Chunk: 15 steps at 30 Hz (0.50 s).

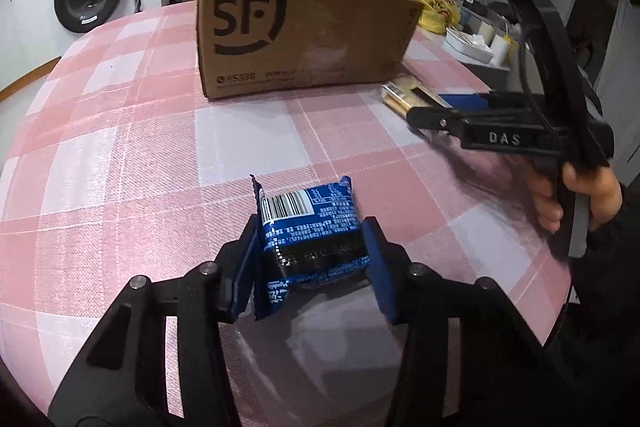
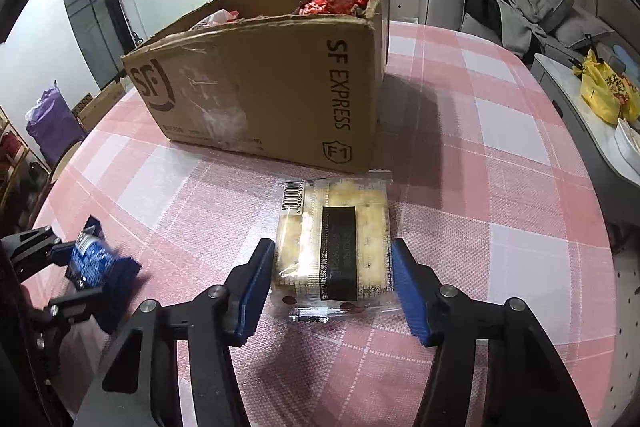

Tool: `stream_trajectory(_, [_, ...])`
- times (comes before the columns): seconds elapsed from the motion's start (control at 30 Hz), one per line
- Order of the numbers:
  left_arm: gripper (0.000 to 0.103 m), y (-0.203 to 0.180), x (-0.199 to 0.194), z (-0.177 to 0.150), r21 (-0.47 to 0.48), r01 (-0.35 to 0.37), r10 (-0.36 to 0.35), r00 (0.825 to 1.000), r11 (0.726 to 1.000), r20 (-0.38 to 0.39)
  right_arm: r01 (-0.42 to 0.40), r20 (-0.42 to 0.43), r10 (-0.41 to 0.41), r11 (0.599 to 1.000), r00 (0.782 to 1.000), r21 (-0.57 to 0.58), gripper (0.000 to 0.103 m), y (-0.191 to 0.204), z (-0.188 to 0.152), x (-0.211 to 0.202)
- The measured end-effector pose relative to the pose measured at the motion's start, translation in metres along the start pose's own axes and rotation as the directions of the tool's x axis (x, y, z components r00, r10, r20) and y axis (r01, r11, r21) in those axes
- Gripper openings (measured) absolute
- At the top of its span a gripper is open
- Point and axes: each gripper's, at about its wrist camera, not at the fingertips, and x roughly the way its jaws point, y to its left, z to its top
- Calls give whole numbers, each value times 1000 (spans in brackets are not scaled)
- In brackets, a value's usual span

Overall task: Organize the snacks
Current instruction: 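Grasp the blue biscuit pack with the left tool while the right tool grasps the clear cracker pack, then carry both packs over the SF box and lower them inside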

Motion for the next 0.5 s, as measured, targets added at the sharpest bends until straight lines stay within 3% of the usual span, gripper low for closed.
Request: stream_trajectory(0.5, [45, 5, -19, 45, -15, -40, 41, 991, 999, 125, -118, 154, 116, 993, 981, 5, 59, 9, 7, -55])
